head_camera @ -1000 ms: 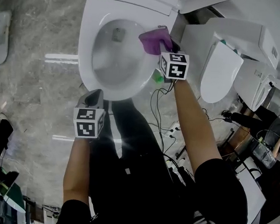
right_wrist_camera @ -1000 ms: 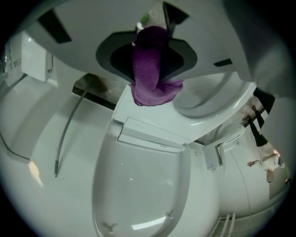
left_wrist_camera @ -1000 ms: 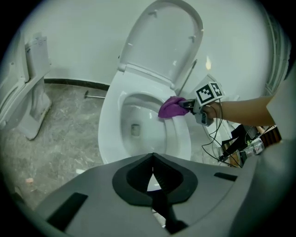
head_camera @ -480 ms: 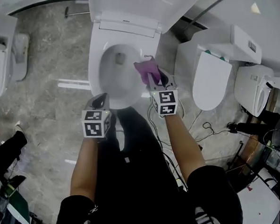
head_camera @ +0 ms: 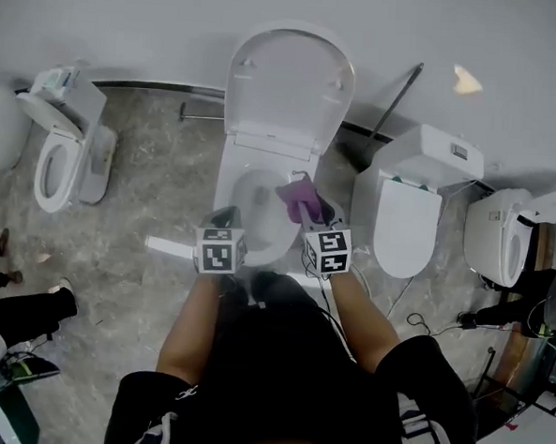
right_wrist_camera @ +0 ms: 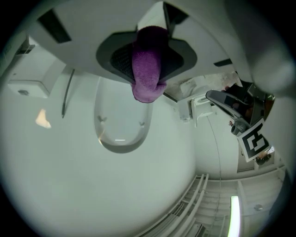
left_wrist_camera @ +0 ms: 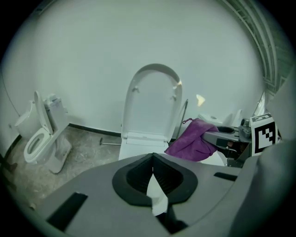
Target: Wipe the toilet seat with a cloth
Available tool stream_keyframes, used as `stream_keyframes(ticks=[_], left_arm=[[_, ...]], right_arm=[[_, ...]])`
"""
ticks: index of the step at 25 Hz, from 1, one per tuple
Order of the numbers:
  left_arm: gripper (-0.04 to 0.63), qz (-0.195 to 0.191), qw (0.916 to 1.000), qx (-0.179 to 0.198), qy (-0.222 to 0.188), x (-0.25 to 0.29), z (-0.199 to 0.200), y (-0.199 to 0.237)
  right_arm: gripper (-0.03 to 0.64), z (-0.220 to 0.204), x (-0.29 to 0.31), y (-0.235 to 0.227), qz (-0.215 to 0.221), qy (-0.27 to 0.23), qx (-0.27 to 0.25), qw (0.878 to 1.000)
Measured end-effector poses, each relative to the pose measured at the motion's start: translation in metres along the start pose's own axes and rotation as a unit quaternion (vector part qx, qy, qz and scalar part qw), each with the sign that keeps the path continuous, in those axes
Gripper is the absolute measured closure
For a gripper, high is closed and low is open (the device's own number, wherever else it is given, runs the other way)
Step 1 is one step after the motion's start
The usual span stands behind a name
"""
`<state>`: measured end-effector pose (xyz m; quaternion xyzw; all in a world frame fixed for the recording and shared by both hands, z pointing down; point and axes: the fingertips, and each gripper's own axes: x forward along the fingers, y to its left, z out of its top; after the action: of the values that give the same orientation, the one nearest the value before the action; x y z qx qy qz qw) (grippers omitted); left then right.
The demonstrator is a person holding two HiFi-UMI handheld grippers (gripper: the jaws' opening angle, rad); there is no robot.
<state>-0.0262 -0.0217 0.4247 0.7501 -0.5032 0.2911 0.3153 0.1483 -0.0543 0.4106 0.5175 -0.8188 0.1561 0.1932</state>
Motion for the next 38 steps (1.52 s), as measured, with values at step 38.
stream_keyframes(ticks=[38], left_arm=[[0.586,-0.053,0.9797,0.007,-0.193,-0.121,0.215,-0.104]], right_arm=[[0.499,0.241,-0.068,-0.034,0.007,-0.188,0.034,0.982]])
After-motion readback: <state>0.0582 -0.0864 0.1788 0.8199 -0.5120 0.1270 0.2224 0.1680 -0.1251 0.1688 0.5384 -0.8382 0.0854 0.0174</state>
